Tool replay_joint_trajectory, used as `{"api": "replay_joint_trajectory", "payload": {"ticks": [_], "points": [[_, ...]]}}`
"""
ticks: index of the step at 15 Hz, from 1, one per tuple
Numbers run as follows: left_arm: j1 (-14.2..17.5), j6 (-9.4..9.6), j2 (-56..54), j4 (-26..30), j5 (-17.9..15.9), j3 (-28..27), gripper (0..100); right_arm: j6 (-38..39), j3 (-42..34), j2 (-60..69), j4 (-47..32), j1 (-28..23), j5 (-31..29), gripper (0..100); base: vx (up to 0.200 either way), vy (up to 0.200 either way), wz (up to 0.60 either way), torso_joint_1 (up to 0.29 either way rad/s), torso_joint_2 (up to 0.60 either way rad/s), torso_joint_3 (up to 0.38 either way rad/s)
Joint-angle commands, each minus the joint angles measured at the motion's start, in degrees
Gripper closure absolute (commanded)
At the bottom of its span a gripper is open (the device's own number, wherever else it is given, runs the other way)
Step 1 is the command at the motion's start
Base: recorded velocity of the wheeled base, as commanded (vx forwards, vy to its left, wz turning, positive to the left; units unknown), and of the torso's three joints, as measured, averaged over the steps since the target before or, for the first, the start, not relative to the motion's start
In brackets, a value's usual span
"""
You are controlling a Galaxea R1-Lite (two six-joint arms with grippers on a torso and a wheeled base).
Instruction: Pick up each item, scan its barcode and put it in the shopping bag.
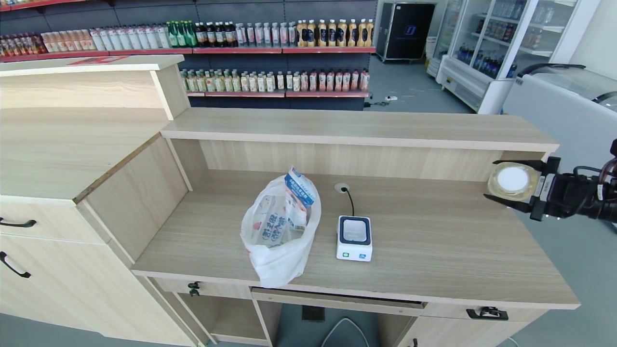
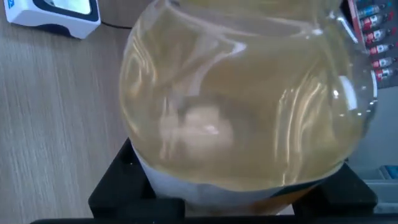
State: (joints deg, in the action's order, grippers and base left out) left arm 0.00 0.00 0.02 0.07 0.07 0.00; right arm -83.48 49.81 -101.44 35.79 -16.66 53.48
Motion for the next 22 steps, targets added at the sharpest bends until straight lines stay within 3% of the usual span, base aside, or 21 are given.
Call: {"api": "replay_joint_trajectory", "payload": {"ticks": [1, 4, 7, 11, 14, 19, 22], "points": [[0.0, 0.0, 0.0, 0.0, 0.0, 0.0, 0, -4.2, 0.0, -4.1, 2.5, 0.7, 0.7, 100, 0.0, 0.0, 0.6, 0.002, 0.0, 0.002], [0.0, 0.0, 0.0, 0.0, 0.0, 0.0, 0, -9.3, -0.2, -9.2, 11.9, 2.4, 3.8, 100, 0.0, 0.0, 0.6, 0.001, 0.0, 0.001], [0.0, 0.0, 0.0, 0.0, 0.0, 0.0, 0, -9.4, -2.3, -14.2, 20.8, 5.1, 5.8, 100, 0.0, 0.0, 0.4, 0.006, 0.0, 0.0], [0.0, 0.0, 0.0, 0.0, 0.0, 0.0, 0, -10.1, -4.9, -15.4, 20.1, 7.8, 5.6, 100, 0.0, 0.0, 0.0, 0.0, 0.0, 0.0], [0.0, 0.0, 0.0, 0.0, 0.0, 0.0, 0, -10.3, -9.3, -15.8, 20.1, 7.8, 5.5, 100, 0.0, 0.0, 0.0, 0.0, 0.0, 0.0], [0.0, 0.0, 0.0, 0.0, 0.0, 0.0, 0, -10.5, -9.7, -18.3, 20.7, 7.2, 5.4, 100, 0.0, 0.0, 0.0, 0.0, 0.0, 0.0], [0.0, 0.0, 0.0, 0.0, 0.0, 0.0, 0, -15.4, -9.5, -21.3, 20.7, 7.1, 5.7, 100, 0.0, 0.0, 0.0, 0.0, 0.0, 0.0]]}}
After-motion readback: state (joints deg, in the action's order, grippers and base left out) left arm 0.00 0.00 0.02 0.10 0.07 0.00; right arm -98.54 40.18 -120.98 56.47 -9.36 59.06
